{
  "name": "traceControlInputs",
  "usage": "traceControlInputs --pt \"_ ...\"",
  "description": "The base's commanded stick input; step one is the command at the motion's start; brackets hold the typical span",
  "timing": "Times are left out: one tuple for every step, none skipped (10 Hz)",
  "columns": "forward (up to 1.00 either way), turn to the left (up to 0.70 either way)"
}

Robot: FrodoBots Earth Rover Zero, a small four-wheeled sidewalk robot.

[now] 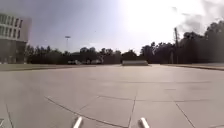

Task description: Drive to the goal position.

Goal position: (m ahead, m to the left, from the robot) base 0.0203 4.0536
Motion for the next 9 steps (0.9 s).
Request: traceControlInputs --pt "0.99 0.01" --pt "0.99 0.01" --pt "0.99 0.01" --pt "0.99 0.01" --pt "0.99 0.01" --pt "0.99 0.01" --pt "0.99 0.32" --pt "0.99 0.39" --pt "0.99 0.39"
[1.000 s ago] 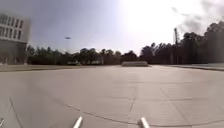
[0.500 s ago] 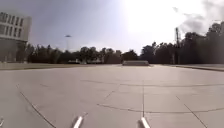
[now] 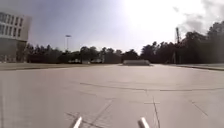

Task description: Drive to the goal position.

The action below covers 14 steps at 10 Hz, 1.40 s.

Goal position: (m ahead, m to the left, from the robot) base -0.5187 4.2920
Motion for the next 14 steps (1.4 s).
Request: traceControlInputs --pt "0.99 0.39" --pt "0.99 0.39" --pt "0.99 0.39" --pt "0.99 0.39" --pt "0.99 0.39" --pt "0.99 0.39" --pt "0.99 0.39" --pt "0.99 0.39" --pt "0.99 0.39" --pt "0.99 0.39" --pt "0.99 0.39" --pt "0.99 0.39" --pt "0.99 0.39" --pt "0.99 0.39"
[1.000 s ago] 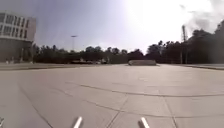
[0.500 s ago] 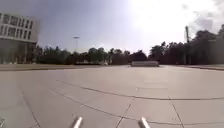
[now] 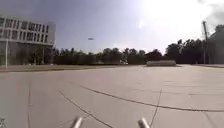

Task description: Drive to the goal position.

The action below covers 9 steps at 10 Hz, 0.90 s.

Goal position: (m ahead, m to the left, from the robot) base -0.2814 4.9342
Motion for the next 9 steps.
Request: traceControlInputs --pt "0.99 0.39" --pt "0.99 0.39" --pt "0.99 0.39" --pt "0.99 0.39" --pt "0.99 0.39" --pt "0.99 0.39" --pt "0.99 0.39" --pt "0.99 0.39" --pt "0.99 0.39"
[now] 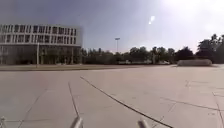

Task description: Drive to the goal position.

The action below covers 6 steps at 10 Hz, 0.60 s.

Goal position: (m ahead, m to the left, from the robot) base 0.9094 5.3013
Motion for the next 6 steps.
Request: traceControlInputs --pt "0.99 0.39" --pt "0.99 0.39" --pt "0.99 0.39" --pt "0.99 0.39" --pt "0.99 0.39" --pt "0.99 0.39"
